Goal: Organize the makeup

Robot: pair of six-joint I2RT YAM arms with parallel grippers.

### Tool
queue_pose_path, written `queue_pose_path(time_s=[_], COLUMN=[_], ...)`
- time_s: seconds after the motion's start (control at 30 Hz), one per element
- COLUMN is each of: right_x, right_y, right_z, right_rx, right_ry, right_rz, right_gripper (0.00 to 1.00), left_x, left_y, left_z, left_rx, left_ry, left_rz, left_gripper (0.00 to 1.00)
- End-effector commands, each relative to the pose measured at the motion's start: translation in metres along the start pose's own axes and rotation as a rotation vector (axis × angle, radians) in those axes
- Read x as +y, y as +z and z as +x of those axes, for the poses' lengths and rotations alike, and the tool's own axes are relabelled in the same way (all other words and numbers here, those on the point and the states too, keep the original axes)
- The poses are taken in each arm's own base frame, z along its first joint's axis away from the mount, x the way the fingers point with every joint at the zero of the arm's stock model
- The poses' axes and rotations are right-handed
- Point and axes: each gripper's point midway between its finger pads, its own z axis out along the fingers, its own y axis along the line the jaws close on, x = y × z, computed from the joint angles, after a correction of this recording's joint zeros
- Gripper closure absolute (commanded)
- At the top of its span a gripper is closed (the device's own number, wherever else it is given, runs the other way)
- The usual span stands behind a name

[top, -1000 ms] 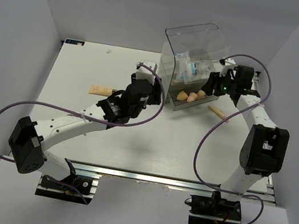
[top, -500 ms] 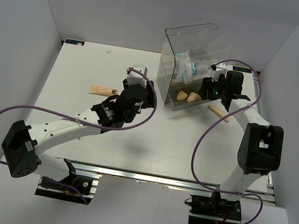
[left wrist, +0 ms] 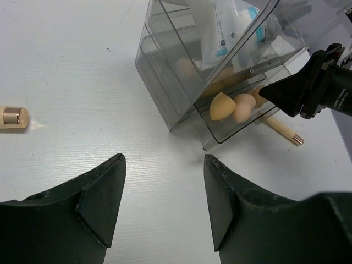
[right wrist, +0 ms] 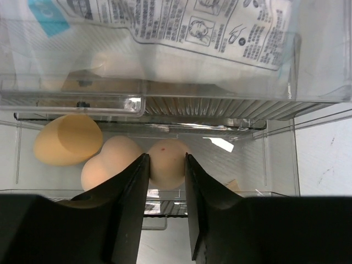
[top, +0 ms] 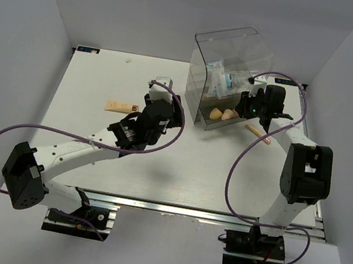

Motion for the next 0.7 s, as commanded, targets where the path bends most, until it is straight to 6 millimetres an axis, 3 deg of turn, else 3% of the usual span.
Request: queue_pose_path(time_s=[0.0,0.03,0.13,0.2,0.43,0.67], right_x=[0.004,0.005,0.011,0.015,0.026,0.026], right_y=[0.004,0.003,-0.001,-0.01,-0.035,-0.046], right_z=[0.003,0.004,-0.001,-0.018,-0.051,-0.062], right_rx=[-0.012,-0.011,-0.028,-0.085,-0.179,-0.204], right_ry=[0.006,0.01,0.021,0.028,0.14,0.295], right_rz=[-0.014,-0.02,-0.041,-0.051,-0.075,-0.099], right_gripper=[0.66,0.74,0.83,0.85,0.86,0.85], left_x=[0.003,0.003,0.003,0.004,0.005,0.005], left_y=[-0.008,-0.008,-0.008,-0.009,-0.01,-0.01], left_z=[-0.008,-0.008,-0.009,-0.009,-0.008,-0.008], left_rx=[-0.019,-0.02,-0.021,-0.023,-0.023,-0.024], left_ry=[-0.022,-0.021,-0.021,-0.021,-0.03,-0.033], left_rz=[-0.002,-0.005,-0.004,-0.007,-0.005,-0.006], left_gripper=[0.32,0.32,0.31,0.32,0.31,0.31])
